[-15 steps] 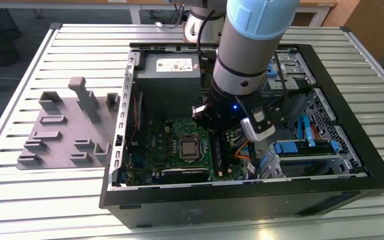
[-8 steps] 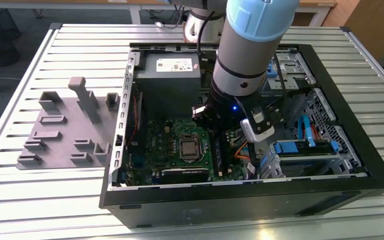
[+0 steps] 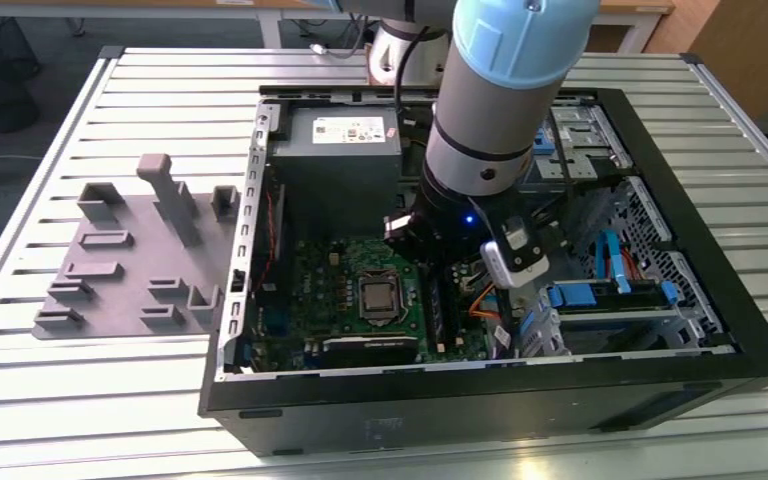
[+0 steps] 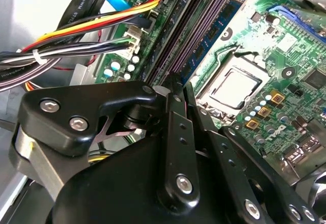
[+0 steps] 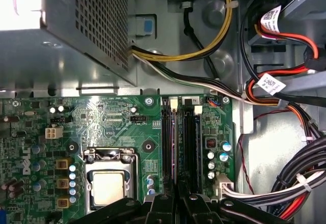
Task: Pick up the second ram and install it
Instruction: 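Insert the second ram into the second slot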
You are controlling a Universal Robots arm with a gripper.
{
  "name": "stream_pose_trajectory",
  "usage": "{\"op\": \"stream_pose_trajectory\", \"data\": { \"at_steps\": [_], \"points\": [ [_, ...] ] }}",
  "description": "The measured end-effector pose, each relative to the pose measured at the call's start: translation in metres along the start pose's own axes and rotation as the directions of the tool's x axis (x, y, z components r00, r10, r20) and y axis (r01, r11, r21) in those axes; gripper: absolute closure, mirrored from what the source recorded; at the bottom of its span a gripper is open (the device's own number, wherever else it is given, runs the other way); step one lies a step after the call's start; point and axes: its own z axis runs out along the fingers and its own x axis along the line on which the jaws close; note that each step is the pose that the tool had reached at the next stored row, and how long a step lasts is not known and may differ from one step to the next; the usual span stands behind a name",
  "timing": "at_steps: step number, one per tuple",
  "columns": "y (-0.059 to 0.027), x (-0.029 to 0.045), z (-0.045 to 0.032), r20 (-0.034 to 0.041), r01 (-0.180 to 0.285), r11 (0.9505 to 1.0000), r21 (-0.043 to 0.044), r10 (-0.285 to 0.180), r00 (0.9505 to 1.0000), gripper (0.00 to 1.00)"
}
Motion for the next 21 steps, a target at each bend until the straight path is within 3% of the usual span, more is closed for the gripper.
{"op": "stream_pose_trajectory", "data": {
  "at_steps": [21],
  "points": [
    [-0.0003,-0.0003,0.0057,-0.001,-0.002,1.0,0.0001,0.002,1.0,0.86]
  ]
}}
